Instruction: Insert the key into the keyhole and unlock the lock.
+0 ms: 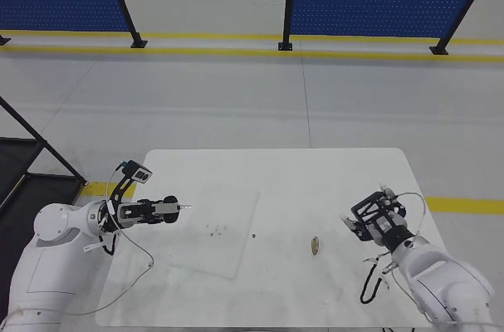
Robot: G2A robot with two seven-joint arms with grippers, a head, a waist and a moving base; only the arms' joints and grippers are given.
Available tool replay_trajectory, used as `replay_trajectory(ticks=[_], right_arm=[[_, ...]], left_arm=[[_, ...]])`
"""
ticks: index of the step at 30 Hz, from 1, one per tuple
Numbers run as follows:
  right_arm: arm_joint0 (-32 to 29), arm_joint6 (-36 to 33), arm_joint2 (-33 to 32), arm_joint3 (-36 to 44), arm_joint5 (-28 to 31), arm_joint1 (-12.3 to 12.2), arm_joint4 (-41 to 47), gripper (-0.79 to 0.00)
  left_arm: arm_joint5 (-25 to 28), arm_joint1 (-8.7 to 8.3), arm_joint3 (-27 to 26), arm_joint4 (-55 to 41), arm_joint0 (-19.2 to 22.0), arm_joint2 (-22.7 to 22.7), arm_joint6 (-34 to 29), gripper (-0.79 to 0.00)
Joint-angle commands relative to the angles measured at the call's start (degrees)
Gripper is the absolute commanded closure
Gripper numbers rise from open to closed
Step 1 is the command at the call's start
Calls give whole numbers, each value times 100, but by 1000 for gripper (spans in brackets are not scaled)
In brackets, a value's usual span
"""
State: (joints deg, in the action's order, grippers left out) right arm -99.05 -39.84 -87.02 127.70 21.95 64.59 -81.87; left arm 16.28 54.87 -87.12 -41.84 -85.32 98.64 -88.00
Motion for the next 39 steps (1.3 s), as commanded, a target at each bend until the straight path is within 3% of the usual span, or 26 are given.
replay_trajectory(ticks=[1,10,16,19,37,39], right_arm=[[119,-676,147,122,44,6,243,-785],[1058,-3359,903,234,-466,58,1843,-785],[1802,-4355,1608,-55,-943,103,1602,-785],[2058,-4432,1916,-232,-1284,145,1370,-785],[2036,-4327,1984,-263,-1300,145,1258,-785],[2097,-4561,2085,-247,-1422,155,1206,-785]], left_arm=[[0,0,0,0,0,0,0,0],[0,0,0,0,0,0,0,0],[0,0,0,0,0,0,0,0],[0,0,0,0,0,0,0,0],[0,0,0,0,0,0,0,0],[0,0,0,0,0,0,0,0]])
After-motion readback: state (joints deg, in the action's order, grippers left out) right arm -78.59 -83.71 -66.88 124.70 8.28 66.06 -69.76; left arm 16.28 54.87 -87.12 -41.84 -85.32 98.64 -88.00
